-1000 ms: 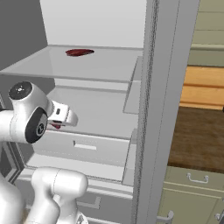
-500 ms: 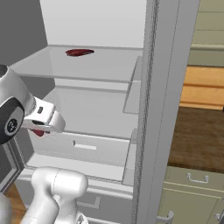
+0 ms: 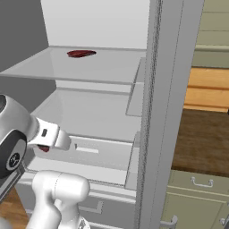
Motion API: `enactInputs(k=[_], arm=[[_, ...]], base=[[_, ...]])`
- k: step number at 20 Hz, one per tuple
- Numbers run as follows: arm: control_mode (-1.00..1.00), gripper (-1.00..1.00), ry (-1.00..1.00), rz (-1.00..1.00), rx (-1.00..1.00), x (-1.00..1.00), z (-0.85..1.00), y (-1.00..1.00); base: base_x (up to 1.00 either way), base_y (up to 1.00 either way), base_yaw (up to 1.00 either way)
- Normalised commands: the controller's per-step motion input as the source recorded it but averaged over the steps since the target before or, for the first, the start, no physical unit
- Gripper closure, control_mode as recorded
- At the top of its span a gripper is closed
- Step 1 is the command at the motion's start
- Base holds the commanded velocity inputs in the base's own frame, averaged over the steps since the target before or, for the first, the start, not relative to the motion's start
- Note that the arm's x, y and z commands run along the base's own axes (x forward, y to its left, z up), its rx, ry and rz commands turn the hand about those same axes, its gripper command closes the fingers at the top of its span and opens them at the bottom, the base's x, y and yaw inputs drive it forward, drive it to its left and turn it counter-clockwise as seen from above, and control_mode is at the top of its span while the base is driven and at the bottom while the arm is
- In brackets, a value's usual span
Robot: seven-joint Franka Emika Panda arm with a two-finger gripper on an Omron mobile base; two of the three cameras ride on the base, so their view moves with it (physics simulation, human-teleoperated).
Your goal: Take the strawberry from the fridge and place it on top of the pancake, located on the dining counter.
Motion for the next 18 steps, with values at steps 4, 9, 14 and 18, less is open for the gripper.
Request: enactInputs(k=[4, 9, 14, 18], arm=[[-1.00, 1.00, 0.02, 0.00, 0.00, 0.35, -0.06, 0.00], [-1.00, 1.00, 0.00, 0.00, 0.00, 0.00, -0.02, 0.00], [-1.00, 1.00, 0.00, 0.00, 0.00, 0.00, 0.00, 0.00], [1.00, 1.00, -0.01, 0.02, 0.00, -0.05, 0.00, 0.04]], base=[[0.00, 0.00, 0.00], [0.00, 0.00, 0.00], [0.00, 0.00, 0.00], [-0.17, 0.11, 0.09]])
